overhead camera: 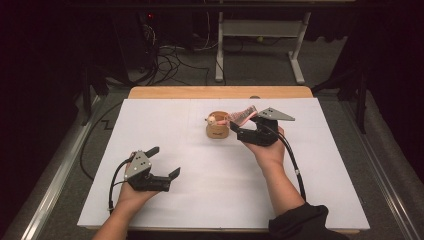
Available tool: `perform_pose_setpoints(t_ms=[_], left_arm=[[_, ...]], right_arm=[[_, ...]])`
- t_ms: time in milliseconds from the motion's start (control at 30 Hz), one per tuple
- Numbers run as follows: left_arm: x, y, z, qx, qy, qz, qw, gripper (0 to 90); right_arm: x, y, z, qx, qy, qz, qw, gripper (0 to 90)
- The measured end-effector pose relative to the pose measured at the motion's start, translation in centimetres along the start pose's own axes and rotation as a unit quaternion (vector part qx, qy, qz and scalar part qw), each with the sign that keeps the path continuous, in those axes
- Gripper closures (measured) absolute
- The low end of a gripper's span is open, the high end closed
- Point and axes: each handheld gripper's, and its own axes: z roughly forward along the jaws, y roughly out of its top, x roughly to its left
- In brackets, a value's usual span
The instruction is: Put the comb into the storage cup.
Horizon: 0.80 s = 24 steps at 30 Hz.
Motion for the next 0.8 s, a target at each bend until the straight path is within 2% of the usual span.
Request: perform_pose_setpoints(t_ms=[800], left_arm=[[0.03,-0.05,0.03,0.003,0.001,0.002,1.0000,0.0]], right_arm=[[-0.14,-0.37,-0.10,0.010,-0.010,0.001,0.9999,16.4]])
